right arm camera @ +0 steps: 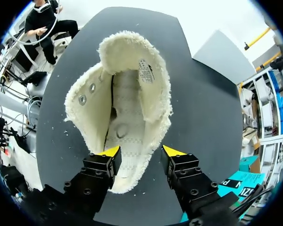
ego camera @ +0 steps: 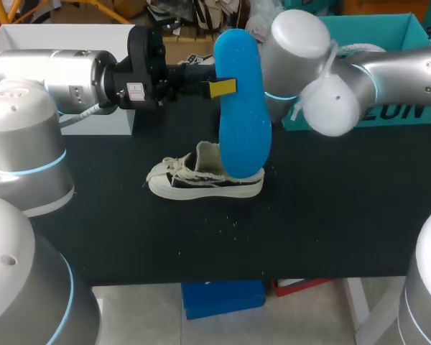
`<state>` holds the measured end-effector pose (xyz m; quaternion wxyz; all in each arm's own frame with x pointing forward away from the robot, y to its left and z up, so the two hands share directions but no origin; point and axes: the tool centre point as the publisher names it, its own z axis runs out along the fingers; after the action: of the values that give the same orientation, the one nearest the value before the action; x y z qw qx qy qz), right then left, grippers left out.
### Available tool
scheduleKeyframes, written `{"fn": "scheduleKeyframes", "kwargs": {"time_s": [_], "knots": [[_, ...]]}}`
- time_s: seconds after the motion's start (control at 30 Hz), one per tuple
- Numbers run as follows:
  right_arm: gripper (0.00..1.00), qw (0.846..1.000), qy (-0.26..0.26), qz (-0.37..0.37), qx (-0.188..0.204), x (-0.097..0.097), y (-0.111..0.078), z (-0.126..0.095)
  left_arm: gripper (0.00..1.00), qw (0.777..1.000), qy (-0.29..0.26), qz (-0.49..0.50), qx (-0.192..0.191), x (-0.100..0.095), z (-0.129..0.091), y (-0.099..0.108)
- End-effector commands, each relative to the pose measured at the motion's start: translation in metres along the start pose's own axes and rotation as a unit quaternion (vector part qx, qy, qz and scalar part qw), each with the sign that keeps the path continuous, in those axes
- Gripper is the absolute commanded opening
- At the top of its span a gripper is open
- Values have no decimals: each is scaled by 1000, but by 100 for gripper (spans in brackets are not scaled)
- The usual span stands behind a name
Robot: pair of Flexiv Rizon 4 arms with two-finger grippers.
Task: Take the shoe out of the shoebox, open the shoe tongue, remove and reinsert the insole, then place the shoe into the shoebox
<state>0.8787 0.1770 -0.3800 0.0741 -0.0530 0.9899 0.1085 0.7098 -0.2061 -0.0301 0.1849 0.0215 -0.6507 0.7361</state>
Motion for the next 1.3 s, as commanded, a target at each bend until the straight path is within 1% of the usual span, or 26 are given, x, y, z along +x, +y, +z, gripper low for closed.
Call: {"fn": "scheduleKeyframes", "kwargs": {"time_s": [0.03, 0.07, 0.1, 0.37, 0.4, 0.43, 0.5, 0.57, 0.67, 0.73, 0.77, 0.8, 0.83, 0.87, 1.3], "knots": [[50, 983, 6, 2, 186, -5, 11, 7, 0, 1000, -2, 1, 1, 0, 2, 1], [51, 982, 8, 2, 187, -5, 13, 9, 0, 1000, -2, 1, 1, 0, 2, 1], [50, 982, 10, 2, 187, -5, 14, 10, 0, 1000, -2, 1, 1, 0, 2, 1], [50, 982, 18, 3, 187, -5, 25, 17, 0, 1000, -2, 1, 1, 0, 2, 1], [51, 983, 19, 5, 184, -5, 26, 18, 0, 1000, -2, 1, 1, 0, 2, 1], [55, 983, 20, 8, 181, -4, 26, 19, 0, 1000, -2, 1, 1, 0, 2, 1], [60, 984, 21, 9, 179, -4, 28, 20, 0, 1000, -2, 1, 1, 0, 2, 1], [57, 985, 26, 12, 171, -3, 29, 21, 0, 1000, -2, 1, 1, 0, 2, 1], [49, 985, 28, 15, 167, -3, 29, 23, 0, 1000, -2, 1, 1, 0, 2, 1], [45, 987, 33, 19, 157, -3, 29, 24, 0, 1000, -2, 1, 1, 0, 2, 1], [36, 987, 35, 20, 155, -2, 30, 26, 0, 1000, -2, 1, 1, 0, 2, 1], [23, 987, 40, 23, 152, -2, 29, 28, 0, 1000, -2, 1, 1, 0, 2, 1], [0, 988, 43, 27, 148, -2, 29, 30, 0, 1000, -2, 1, 1, 0, 2, 1], [0, 989, 51, 31, 135, -2, 28, 31, 0, 1000, -2, 1, 1, 0, 2, 1], [0, 989, 51, 31, 135, -2, 28, 31, 0, 1000, -2, 1, 1, 0, 2, 1]]}}
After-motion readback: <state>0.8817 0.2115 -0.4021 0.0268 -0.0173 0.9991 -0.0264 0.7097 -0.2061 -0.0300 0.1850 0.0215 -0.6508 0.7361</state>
